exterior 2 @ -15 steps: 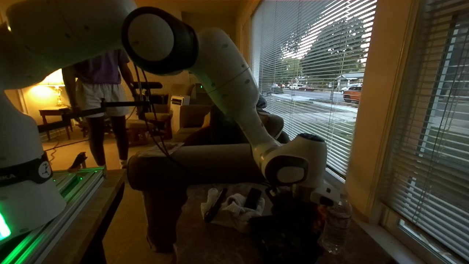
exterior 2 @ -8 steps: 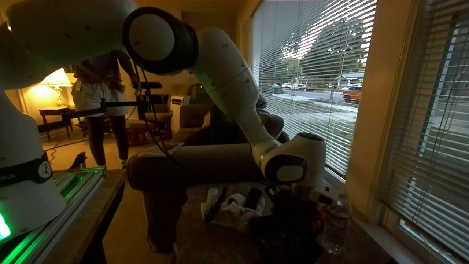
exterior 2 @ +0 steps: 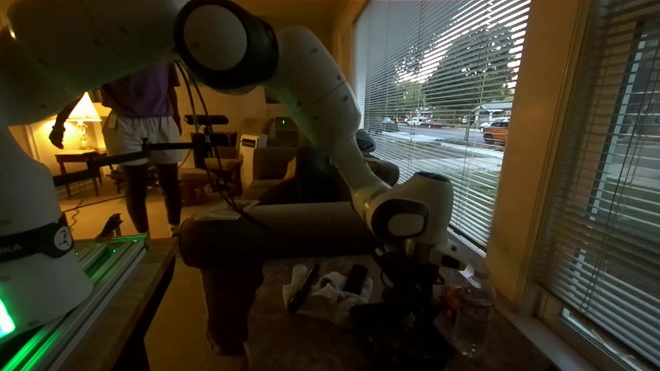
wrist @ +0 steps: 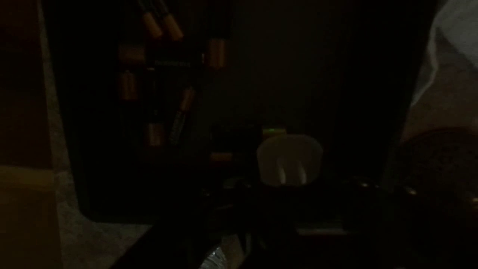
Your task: Remove the white object from the black box then put it on top of the brown object.
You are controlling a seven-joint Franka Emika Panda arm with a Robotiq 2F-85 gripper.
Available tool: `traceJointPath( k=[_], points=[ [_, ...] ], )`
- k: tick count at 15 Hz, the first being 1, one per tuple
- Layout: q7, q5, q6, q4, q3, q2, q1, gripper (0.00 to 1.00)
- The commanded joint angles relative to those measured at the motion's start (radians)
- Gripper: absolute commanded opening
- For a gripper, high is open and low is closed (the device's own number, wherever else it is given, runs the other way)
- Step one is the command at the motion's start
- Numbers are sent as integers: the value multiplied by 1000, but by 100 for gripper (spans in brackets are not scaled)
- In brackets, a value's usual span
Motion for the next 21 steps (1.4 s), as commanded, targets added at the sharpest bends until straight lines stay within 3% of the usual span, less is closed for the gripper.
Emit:
traceJointPath(
  k=[1, 10, 15, 21],
  points=[
    [42, -12, -48, -107, -13, -110, 27, 19],
    [25, -3, -112, -145, 31, -235, 59, 19],
    [1, -3, -109, -119, 72, -232, 78, 19],
    [4, -7, -85, -99, 76, -204, 97, 19]
  ],
)
